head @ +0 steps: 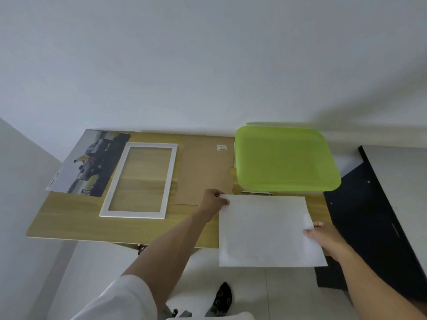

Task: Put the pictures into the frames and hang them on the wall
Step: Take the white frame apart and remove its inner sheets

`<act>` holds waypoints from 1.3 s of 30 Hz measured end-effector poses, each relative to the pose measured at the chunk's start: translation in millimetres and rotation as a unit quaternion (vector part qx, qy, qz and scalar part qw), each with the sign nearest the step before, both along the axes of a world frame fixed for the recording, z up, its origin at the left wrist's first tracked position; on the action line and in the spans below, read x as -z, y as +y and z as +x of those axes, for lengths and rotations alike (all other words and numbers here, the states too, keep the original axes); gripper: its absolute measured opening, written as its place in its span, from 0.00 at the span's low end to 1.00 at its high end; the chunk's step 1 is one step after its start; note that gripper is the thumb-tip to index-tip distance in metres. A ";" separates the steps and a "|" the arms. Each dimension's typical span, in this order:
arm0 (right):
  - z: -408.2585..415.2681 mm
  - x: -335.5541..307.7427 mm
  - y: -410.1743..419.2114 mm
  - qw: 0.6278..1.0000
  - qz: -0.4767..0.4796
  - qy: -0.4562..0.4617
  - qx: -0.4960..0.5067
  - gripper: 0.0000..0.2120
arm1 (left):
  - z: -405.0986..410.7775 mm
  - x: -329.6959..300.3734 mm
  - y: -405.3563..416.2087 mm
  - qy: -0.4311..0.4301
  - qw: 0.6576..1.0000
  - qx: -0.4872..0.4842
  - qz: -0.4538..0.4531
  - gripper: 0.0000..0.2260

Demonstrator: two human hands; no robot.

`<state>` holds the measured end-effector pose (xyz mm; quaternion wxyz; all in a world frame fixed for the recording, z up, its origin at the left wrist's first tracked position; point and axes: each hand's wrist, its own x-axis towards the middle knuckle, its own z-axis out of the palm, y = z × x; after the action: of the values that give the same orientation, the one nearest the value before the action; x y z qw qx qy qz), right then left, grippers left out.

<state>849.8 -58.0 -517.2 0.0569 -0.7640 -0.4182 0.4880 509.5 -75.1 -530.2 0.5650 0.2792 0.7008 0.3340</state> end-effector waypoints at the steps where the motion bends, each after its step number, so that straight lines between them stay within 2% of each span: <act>1: 7.0 3.0 3.5 1.000 0.007 -0.018 0.005 0.11 | 8.7 2.0 3.4 0.002 1.000 -0.003 0.002 0.12; 4: 25.5 11.5 11.5 0.998 0.025 -0.061 0.023 0.13 | 32.2 5.0 5.8 0.065 0.998 0.003 0.005 0.25; 7: 33.2 16.3 11.8 0.994 0.047 -0.101 0.003 0.18 | 47.0 8.8 -6.9 0.230 0.966 0.095 0.073 0.29; 9: 29.9 18.1 7.6 0.982 0.089 -0.165 -0.034 0.23 | 53.9 16.7 -20.0 0.316 0.916 0.218 0.115 0.30; 11: 24.5 24.8 2.8 0.945 0.156 -0.262 -0.120 0.29 | 60.5 23.9 -32.2 0.382 0.847 0.348 0.126 0.31; 13: 15.5 32.1 -2.4 0.903 0.204 -0.306 -0.223 0.30 | 65.9 29.9 -40.7 0.423 0.789 0.426 0.129 0.31; 14: 10.4 36.1 -4.7 0.891 0.210 -0.302 -0.264 0.30 | 68.3 32.3 -43.8 0.428 0.776 0.445 0.127 0.31; 17: -1.0 45.8 -10.3 0.890 0.178 -0.276 -0.316 0.29 | 73.8 37.7 -46.2 0.418 0.775 0.463 0.105 0.30; 21: 1.7 46.2 -10.2 0.898 0.163 -0.275 -0.302 0.28 | 80.4 36.1 -39.5 0.415 0.772 0.470 0.109 0.30; 27: 5.0 43.3 -6.7 0.898 0.171 -0.281 -0.293 0.27 | 86.0 37.2 -34.6 0.397 0.795 0.445 0.113 0.28; 32: 2.2 44.4 -6.7 0.895 0.178 -0.288 -0.289 0.28 | 80.9 39.1 -35.5 0.393 0.796 0.443 0.130 0.27; 36: 4.8 47.9 -6.8 0.877 0.241 -0.301 -0.286 0.28 | 73.2 35.0 -36.2 0.385 0.809 0.414 0.159 0.27; 39: -2.1 48.2 -5.0 0.863 0.296 -0.282 -0.297 0.24 | 59.5 30.5 -33.6 0.399 0.811 0.388 0.182 0.24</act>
<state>847.7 -63.0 -565.4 0.0122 -0.6560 -0.7482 0.0992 569.0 -108.8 -560.7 0.2571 0.7342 0.6248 0.0675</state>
